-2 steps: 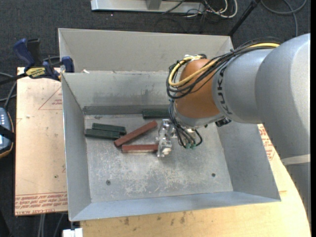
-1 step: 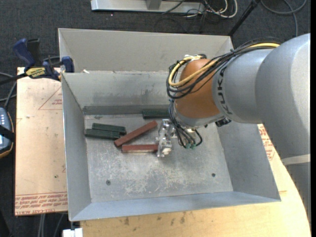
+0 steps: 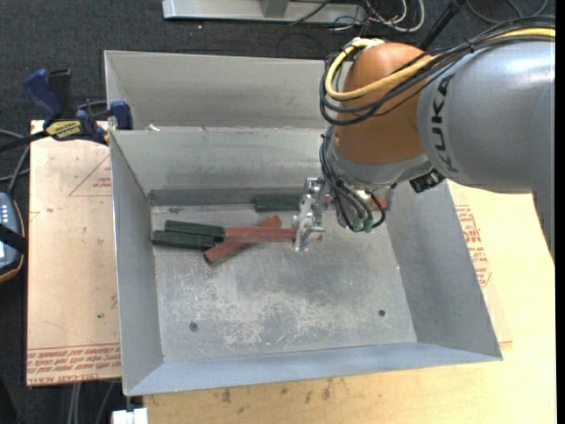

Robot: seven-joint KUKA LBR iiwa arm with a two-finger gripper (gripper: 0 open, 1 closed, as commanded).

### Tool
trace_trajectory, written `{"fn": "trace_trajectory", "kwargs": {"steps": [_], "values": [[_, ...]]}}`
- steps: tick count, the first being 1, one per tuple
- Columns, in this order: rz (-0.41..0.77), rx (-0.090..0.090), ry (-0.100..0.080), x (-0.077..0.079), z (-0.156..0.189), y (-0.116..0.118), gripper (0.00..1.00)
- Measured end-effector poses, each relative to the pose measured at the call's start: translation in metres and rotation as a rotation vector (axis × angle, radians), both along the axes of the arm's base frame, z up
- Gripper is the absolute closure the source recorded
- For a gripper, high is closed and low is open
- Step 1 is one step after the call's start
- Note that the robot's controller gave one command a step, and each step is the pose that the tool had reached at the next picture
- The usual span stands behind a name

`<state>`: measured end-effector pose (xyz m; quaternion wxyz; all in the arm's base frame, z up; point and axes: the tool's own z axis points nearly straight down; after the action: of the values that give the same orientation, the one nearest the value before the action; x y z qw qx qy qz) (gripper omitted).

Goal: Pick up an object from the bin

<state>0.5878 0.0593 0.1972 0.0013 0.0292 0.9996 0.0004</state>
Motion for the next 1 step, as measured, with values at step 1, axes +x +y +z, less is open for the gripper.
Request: {"fn": "trace_trajectory", "kwargs": {"steps": [1], "values": [[0.000, 0.000, 0.000, -0.0001, -0.0001, 0.0000, 1.00]]}}
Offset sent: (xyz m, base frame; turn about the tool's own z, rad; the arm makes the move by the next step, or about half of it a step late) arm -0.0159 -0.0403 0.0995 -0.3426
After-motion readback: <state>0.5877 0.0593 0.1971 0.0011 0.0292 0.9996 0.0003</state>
